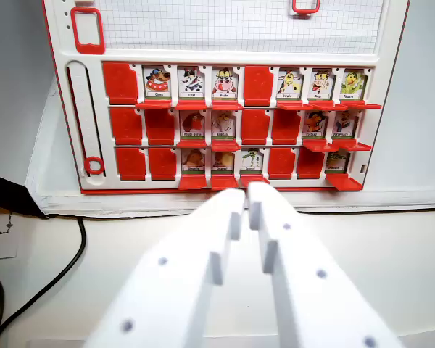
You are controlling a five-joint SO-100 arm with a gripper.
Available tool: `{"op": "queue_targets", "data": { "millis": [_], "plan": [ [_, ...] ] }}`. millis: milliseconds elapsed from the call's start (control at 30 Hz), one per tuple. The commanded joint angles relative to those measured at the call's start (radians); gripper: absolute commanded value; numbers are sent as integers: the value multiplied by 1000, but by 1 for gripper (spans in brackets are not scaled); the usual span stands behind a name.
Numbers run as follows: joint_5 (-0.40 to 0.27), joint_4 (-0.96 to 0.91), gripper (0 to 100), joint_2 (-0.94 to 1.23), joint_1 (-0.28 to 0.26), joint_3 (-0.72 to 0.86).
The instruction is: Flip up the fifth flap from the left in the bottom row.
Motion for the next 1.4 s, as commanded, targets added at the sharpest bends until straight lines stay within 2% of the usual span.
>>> {"op": "queue_targets", "data": {
  "millis": [0, 833, 1033, 1200, 1367],
  "plan": [
    [5, 17, 0, 41, 5, -117],
    [9, 3, 0, 48, 14, -80],
    [-6, -89, 0, 87, 18, 60],
    [-54, -250, 0, 121, 31, 241],
    [-74, -365, 0, 101, 78, 382]
  ]
}}
